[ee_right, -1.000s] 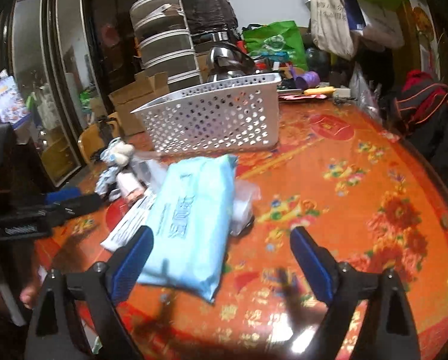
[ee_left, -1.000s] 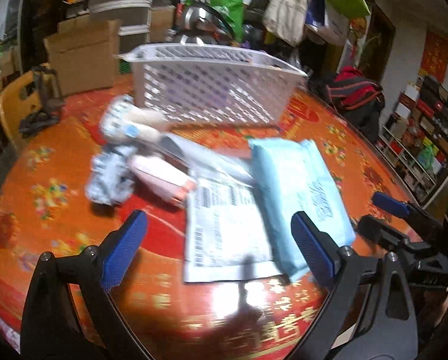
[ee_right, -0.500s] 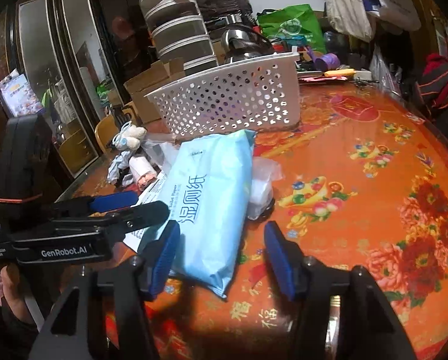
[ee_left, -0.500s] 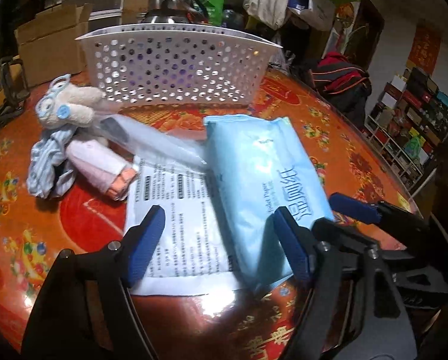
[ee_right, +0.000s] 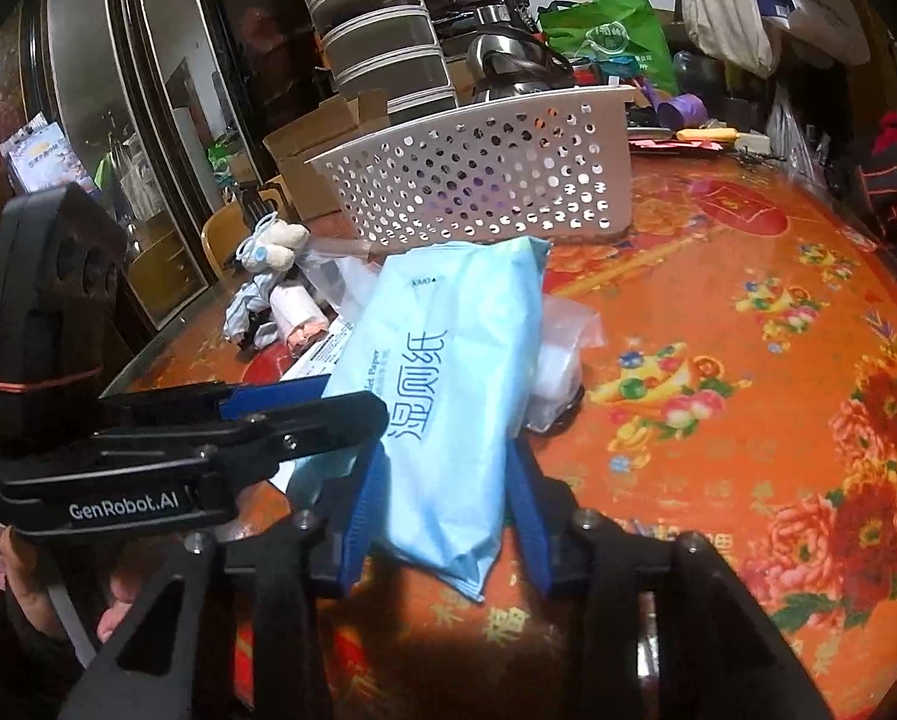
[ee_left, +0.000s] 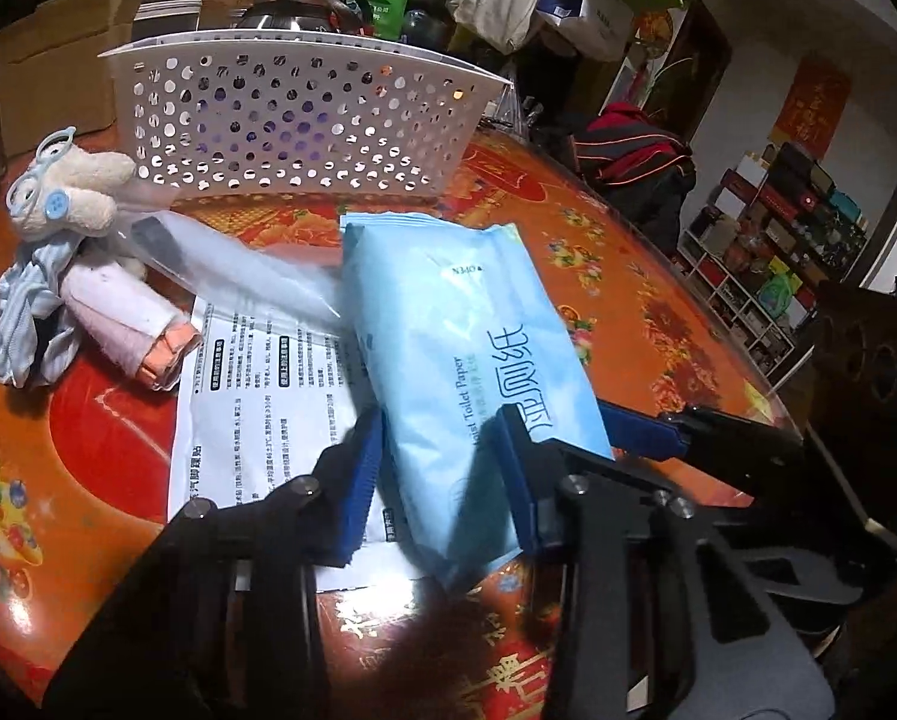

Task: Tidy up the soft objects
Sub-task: 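Grasp the light-blue wet-wipe pack with the right tool, then lift the light-blue wet-wipe pack and lower it into the basket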

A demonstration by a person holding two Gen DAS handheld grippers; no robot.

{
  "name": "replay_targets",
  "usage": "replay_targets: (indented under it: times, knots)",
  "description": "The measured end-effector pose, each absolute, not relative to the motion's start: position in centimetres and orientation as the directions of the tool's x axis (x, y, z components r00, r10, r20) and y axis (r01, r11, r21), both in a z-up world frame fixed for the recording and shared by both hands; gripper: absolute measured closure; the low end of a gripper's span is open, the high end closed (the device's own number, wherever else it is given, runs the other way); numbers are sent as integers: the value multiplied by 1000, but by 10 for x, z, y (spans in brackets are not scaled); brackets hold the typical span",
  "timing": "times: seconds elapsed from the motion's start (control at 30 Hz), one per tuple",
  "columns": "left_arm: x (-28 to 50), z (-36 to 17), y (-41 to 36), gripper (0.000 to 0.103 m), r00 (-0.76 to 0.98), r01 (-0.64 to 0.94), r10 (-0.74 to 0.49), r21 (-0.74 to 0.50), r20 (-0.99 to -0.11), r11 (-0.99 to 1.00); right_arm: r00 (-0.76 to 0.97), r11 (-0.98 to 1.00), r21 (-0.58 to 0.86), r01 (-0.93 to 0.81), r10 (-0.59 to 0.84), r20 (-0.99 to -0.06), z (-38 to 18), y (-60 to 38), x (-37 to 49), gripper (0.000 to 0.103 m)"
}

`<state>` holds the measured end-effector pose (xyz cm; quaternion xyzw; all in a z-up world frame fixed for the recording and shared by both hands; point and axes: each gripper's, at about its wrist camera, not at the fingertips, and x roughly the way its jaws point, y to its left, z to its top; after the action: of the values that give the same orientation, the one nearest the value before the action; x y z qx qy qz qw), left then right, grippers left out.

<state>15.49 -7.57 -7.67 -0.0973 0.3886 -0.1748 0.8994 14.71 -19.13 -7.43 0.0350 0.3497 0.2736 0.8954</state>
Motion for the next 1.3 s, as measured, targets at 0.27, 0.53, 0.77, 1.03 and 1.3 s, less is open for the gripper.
replay_targets:
  times: [0.27, 0.53, 0.77, 1.03, 1.3]
  knots:
    - [152, -75, -80, 74, 650, 255, -395, -302, -649, 918, 621, 858, 219, -465, 493, -610, -74, -187, 145, 74]
    - [142, -68, -74, 76, 671, 272, -404, -300, -622, 914, 637, 856, 215, -471, 498, -588, -68, -185, 142, 80]
    - [135, -48, -65, 77, 707, 281, -404, -293, -580, 914, 659, 849, 197, -489, 509, -554, -54, -183, 136, 82]
    - [132, -10, -50, 77, 756, 291, -395, -272, -522, 917, 689, 844, 168, -510, 517, -508, -22, -172, 135, 82]
    - [142, 34, -37, 78, 791, 297, -386, -254, -474, 920, 717, 841, 138, -523, 522, -462, 16, -161, 145, 82]
